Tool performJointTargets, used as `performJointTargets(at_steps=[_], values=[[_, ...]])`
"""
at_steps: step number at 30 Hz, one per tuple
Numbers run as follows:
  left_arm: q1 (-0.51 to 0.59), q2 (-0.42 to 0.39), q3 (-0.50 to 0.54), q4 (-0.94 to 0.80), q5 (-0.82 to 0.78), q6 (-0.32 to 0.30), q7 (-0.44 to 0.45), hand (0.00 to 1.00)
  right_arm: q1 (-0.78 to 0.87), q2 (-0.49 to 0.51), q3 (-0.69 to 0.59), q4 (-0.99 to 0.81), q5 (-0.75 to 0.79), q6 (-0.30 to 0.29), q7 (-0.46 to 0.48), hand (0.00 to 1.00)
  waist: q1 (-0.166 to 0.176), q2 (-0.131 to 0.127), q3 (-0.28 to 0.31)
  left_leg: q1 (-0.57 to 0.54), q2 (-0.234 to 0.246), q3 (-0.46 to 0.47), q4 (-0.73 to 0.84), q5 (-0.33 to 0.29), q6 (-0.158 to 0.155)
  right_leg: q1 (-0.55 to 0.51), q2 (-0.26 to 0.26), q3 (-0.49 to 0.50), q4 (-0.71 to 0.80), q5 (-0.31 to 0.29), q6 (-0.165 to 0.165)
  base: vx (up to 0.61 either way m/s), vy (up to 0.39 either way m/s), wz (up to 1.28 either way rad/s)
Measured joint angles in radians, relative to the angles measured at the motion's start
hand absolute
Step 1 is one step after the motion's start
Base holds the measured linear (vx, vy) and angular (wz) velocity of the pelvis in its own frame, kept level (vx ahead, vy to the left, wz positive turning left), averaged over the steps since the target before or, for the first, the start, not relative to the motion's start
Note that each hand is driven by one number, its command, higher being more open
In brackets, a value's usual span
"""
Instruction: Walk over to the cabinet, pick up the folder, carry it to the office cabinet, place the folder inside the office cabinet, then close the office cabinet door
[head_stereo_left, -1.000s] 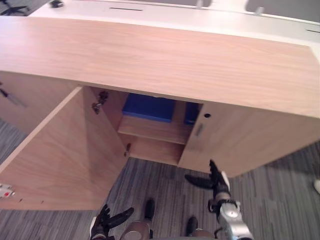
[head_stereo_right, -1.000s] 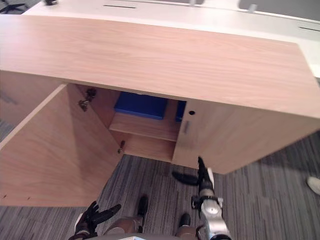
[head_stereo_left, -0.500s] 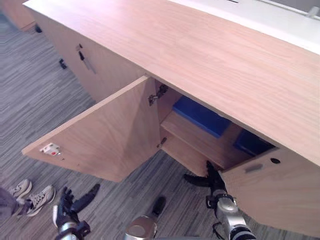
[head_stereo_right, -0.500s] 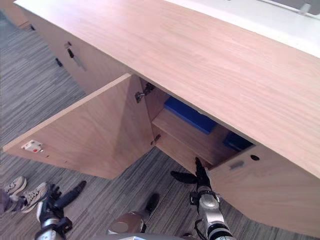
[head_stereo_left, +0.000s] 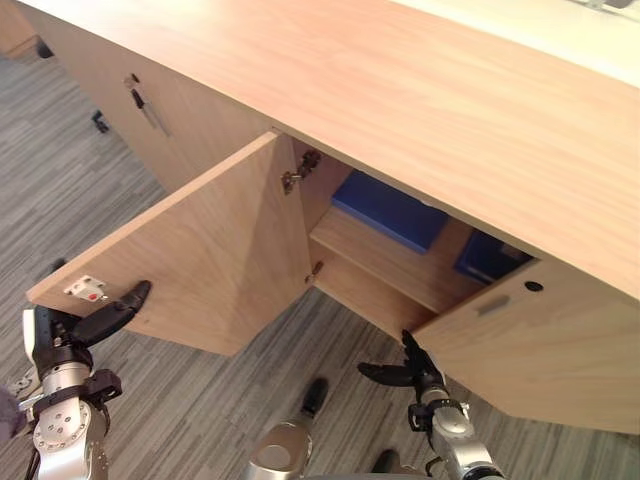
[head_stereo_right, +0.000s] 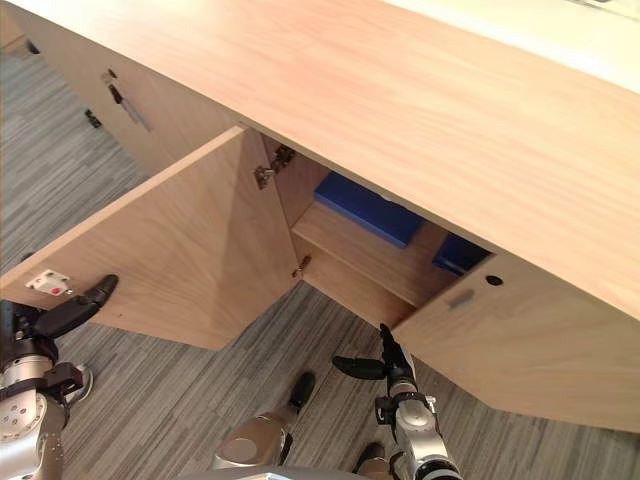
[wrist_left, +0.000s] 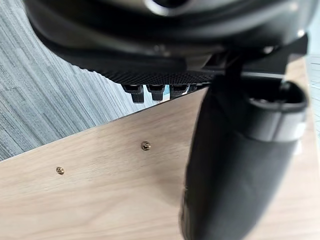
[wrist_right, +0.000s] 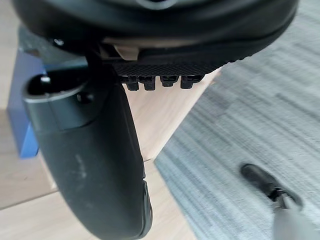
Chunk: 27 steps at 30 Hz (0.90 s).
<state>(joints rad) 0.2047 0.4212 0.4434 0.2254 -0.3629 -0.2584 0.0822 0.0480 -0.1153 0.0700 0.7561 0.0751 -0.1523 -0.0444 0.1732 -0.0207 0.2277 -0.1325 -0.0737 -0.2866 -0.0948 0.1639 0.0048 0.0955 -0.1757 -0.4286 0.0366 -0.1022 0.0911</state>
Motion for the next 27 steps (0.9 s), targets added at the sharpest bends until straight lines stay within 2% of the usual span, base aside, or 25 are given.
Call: performJointTargets(at_steps=[4, 9, 12, 14, 17, 18, 19, 20, 21, 22, 23, 24, 25, 26, 27], values=[[0.07, -0.013, 0.0, -0.055, 0.0, 0.0, 0.0, 1.0, 0.019, 0.002, -0.014, 0.0, -0.002, 0.008, 0.004, 1.0, 0.001, -0.007, -0.001, 0.006, 0.022, 0.039, 0.0, 0.003, -0.005, -0.014, 0.009, 0.039, -0.001, 0.006, 0.009, -0.08, -0.005, -0.26], [0.22, -0.109, -0.038, -0.227, 0.0, -0.002, 0.0, 1.0, 0.043, 0.01, -0.026, 0.0, -0.005, 0.009, 0.005, 1.0, 0.003, -0.011, -0.004, 0.01, 0.034, 0.073, 0.0, 0.005, -0.008, -0.027, 0.014, 0.072, 0.001, 0.01, 0.004, -0.09, 0.015, -0.16], [0.348, -0.19, -0.106, -0.348, -0.001, -0.019, 0.0, 1.0, 0.048, 0.025, -0.025, 0.002, -0.03, 0.01, 0.007, 1.0, 0.004, -0.01, -0.005, 0.014, 0.043, 0.11, 0.0, 0.007, -0.011, -0.037, 0.015, 0.102, 0.003, 0.019, 0.009, -0.09, 0.03, -0.21], [0.437, -0.235, -0.202, -0.425, -0.001, -0.042, -0.002, 1.0, 0.048, 0.04, -0.025, 0.004, -0.033, 0.01, 0.006, 1.0, 0.004, -0.009, -0.006, 0.014, 0.051, 0.138, 0.001, 0.009, -0.013, -0.05, 0.017, 0.121, 0.02, 0.016, 0.014, -0.1, 0.022, -0.11], [0.507, -0.247, -0.359, -0.457, 0.0, -0.06, -0.036, 1.0, 0.05, 0.044, -0.025, 0.008, -0.039, 0.01, 0.005, 1.0, 0.002, 0.003, -0.012, 0.009, 0.057, 0.17, 0.001, 0.012, -0.019, -0.074, 0.017, 0.15, 0.046, 0.013, 0.014, -0.12, 0.026, -0.06], [0.511, -0.244, -0.39, -0.457, 0.001, -0.055, -0.051, 1.0, 0.047, 0.045, -0.025, 0.01, -0.039, 0.01, 0.005, 1.0, -0.002, 0.005, -0.014, 0.005, 0.057, 0.18, 0.001, 0.008, -0.024, -0.084, 0.014, 0.158, 0.051, 0.012, 0.011, -0.13, 0.057, -0.07], [0.51, -0.243, -0.45, -0.454, 0.002, -0.046, -0.07, 1.0, 0.041, 0.055, -0.024, 0.012, -0.039, 0.008, 0.004, 1.0, -0.018, -0.008, -0.012, -0.015, 0.05, 0.215, 0.028, 0.004, -0.022, -0.106, -0.001, 0.169, 0.055, 0.009, 0.005, -0.09, 0.069, -0.09], [0.51, -0.243, -0.48, -0.451, 0.001, -0.041, -0.081, 1.0, 0.041, 0.056, -0.024, 0.013, -0.039, 0.005, 0.004, 1.0, -0.025, -0.007, -0.012, -0.026, 0.046, 0.231, 0.065, 0.002, -0.011, -0.113, -0.007, 0.175, 0.055, 0.009, 0.005, -0.02, 0.107, -0.44], [0.507, -0.229, -0.589, -0.448, 0.031, -0.028, -0.128, 1.0, 0.042, 0.052, -0.023, 0.018, -0.039, 0.008, 0.002, 1.0, -0.045, 0.005, -0.018, -0.008, 0.045, 0.276, 0.055, -0.03, -0.005, -0.133, -0.008, 0.222, 0.053, 0.013, 0.001, 0.02, 0.102, -0.54], [0.501, -0.219, -0.632, -0.448, 0.033, -0.025, -0.143, 1.0, 0.043, 0.054, -0.023, 0.017, -0.039, 0.008, 0.001, 1.0, -0.055, 0.005, -0.02, 0.009, 0.043, 0.295, 0.02, -0.029, -0.008, -0.141, -0.007, 0.239, 0.053, 0.01, -0.006, 0.03, 0.1, -0.62], [0.477, -0.201, -0.691, -0.446, 0.033, -0.018, -0.154, 1.0, 0.043, 0.057, -0.022, 0.014, -0.039, 0.008, 0.001, 1.0, -0.077, 0.006, -0.024, 0.007, 0.039, 0.324, 0.0, -0.038, -0.021, -0.161, -0.009, 0.267, 0.055, 0.002, -0.029, -0.04, 0.121, -0.47], [0.42, -0.198, -0.73, -0.423, 0.034, -0.011, -0.17, 1.0, 0.045, 0.073, -0.014, 0.015, -0.039, 0.008, 0.001, 1.0, -0.109, -0.018, -0.032, -0.018, 0.015, 0.36, 0.03, -0.054, -0.018, -0.199, -0.047, 0.313, 0.055, -0.001, -0.045, -0.02, 0.145, -0.51], [0.377, -0.197, -0.752, -0.408, 0.038, -0.005, -0.174, 1.0, 0.042, 0.072, -0.014, 0.014, -0.039, 0.007, 0.001, 1.0, -0.122, -0.028, -0.03, -0.053, 0.004, 0.378, 0.153, -0.065, 0.026, -0.216, -0.067, 0.324, 0.057, 0.002, -0.043, 0.02, 0.184, -0.9], [0.328, -0.209, -0.782, -0.396, 0.044, 0.004, -0.174, 1.0, 0.039, 0.053, -0.006, 0.011, -0.04, 0.007, 0.002, 1.0, -0.133, -0.005, -0.038, -0.077, 0.022, 0.377, 0.297, -0.179, 0.077, -0.237, -0.054, 0.358, 0.061, 0.008, -0.034, 0.07, 0.199, -1.43], [0.252, -0.212, -0.806, -0.369, 0.052, 0.004, -0.174, 1.0, 0.036, 0.049, 0.017, 0.014, -0.04, 0.012, 0.0, 1.0, -0.147, -0.003, -0.04, -0.055, 0.037, 0.449, 0.275, -0.226, 0.054, -0.246, -0.039, 0.422, 0.053, 0.039, -0.02, 0.06, 0.237, -1.96]])
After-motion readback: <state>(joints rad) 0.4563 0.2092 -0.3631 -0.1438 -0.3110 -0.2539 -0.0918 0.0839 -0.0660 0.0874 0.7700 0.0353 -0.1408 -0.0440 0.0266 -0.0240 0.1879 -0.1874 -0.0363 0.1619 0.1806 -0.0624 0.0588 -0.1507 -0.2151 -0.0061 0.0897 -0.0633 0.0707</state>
